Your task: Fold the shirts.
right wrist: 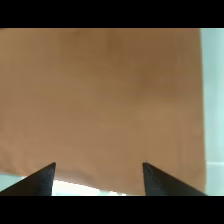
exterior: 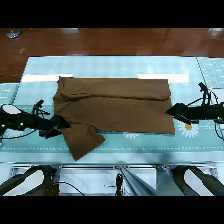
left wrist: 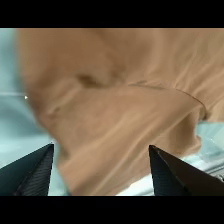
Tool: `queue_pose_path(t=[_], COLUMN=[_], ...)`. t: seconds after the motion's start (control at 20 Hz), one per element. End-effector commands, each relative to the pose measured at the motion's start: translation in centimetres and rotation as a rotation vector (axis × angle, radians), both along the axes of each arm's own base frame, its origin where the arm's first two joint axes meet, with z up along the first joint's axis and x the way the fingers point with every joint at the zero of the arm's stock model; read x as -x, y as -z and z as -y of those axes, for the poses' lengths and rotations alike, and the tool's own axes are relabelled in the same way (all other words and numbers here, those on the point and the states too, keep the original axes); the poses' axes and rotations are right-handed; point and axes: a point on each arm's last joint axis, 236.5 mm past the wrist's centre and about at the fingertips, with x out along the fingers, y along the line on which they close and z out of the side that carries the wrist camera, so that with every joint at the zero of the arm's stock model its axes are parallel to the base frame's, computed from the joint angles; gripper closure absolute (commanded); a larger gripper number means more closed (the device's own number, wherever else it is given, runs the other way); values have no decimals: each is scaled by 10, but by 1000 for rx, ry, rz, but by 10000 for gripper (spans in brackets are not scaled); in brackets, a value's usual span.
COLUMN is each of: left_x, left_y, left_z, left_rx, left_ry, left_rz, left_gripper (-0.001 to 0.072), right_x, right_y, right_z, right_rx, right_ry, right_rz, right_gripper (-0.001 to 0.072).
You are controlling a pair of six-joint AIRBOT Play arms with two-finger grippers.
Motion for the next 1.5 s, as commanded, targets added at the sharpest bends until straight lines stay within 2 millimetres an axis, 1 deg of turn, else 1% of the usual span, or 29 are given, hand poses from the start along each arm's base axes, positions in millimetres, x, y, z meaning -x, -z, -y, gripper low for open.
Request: queue_pose_path(t=[0.0,0.05,0.1,0.15,0.2,0.3,0.35,0.45,0.5,0.55,0.6,0.7,0.75,0.9,0.95,1.0,1.05,1.1,1.15,1.2,1.25,1.3,1.35,1.4,1.45], left_x=[-2,-4,-6,-8,-9,-12,-12,-12,-12,-12,-11,-10,-10,-10,-10,-10,-9,-8,-7,-11,-21,-35,-54,-76,-98], left_y=[12,13,13,14,14,15,15,15,15,15,14,14,14,14,14,14,14,14,13,8,0,-10,-20,-32,-44], left_z=[13,13,12,11,10,9,8,8,9,9,10,10,10,10,10,10,10,8,3,2,1,0,-5,-9,-10], left_rx=[-23,-29,-35,-39,-43,-49,-51,-51,-51,-49,-47,-44,-44,-44,-44,-44,-42,-53,-70,-66,-55,-51,-68,-78,-71], left_ry=[24,22,20,20,15,14,14,14,15,16,19,22,22,21,21,20,23,47,65,64,50,35,26,1,-33], left_rz=[47,55,65,74,79,90,94,94,93,90,87,84,84,84,85,85,82,84,83,89,110,147,200,257,303], left_gripper=[52,385,678,681,681,682,681,682,681,681,681,681,681,681,681,681,681,681,681,681,681,681,681,681,681], right_x=[-29,-26,-13,14,40,79,92,103,106,101,89,68,61,36,27,18,9,5,6,7,2,-10,-26,-44,-59], right_y=[-15,-17,-12,0,14,35,45,59,65,70,73,75,77,77,77,76,71,63,54,44,36,27,19,9,2], right_z=[46,85,115,128,120,84,70,49,43,34,27,20,18,-3,-6,-12,-19,-27,-34,-34,-26,-16,-6,3,8], right_rx=[90,171,217,220,179,84,68,35,26,4,-21,-55,-60,-107,-104,-115,-131,-142,-152,-153,-133,-104,-78,-61,-53], right_ry=[125,206,285,327,319,228,194,137,106,82,74,74,66,24,26,33,23,-41,-126,-174,-190,-176,-144,-116,-106], right_rz=[111,97,41,-62,-164,-309,-354,-421,-451,-450,-423,-401,-402,-367,-347,-325,-296,-256,-233,-235,-227,-199,-164,-122,-97], right_gripper=[93,93,93,94,93,93,93,93,93,93,94,94,93,94,94,120,311,679,682,683,682,683,682,682,682])
